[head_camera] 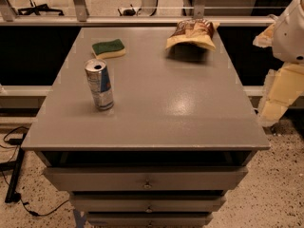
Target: Move brown chip bag near redbull can
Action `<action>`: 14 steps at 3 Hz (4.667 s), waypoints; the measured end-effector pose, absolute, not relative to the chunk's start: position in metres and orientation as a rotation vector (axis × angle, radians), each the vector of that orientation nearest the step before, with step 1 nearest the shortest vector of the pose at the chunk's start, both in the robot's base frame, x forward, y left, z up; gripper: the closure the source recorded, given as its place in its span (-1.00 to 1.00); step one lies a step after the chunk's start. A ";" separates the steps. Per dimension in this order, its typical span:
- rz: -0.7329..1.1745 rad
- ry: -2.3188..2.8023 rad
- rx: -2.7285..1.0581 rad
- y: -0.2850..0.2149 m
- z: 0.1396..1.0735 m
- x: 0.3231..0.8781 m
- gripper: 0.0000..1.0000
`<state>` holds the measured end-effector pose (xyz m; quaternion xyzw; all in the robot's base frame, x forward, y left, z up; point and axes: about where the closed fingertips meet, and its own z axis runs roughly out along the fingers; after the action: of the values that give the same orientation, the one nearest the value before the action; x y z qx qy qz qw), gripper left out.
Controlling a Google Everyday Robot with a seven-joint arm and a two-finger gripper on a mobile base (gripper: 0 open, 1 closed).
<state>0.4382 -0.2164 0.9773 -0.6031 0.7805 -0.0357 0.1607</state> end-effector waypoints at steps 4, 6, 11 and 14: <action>0.003 2.051 -1.648 -0.171 0.984 0.471 -1.00; -0.062 1.941 -1.546 -0.171 0.998 0.523 -1.00; -0.013 1.766 -1.291 -0.146 0.993 0.647 -1.00; 0.088 1.816 -1.000 -0.133 0.960 0.740 -1.00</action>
Offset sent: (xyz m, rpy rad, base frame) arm 0.0014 0.0385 -0.0075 0.1081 0.0039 0.0851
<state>0.7404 -0.1326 0.9597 -0.4149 0.7537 0.0366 0.5083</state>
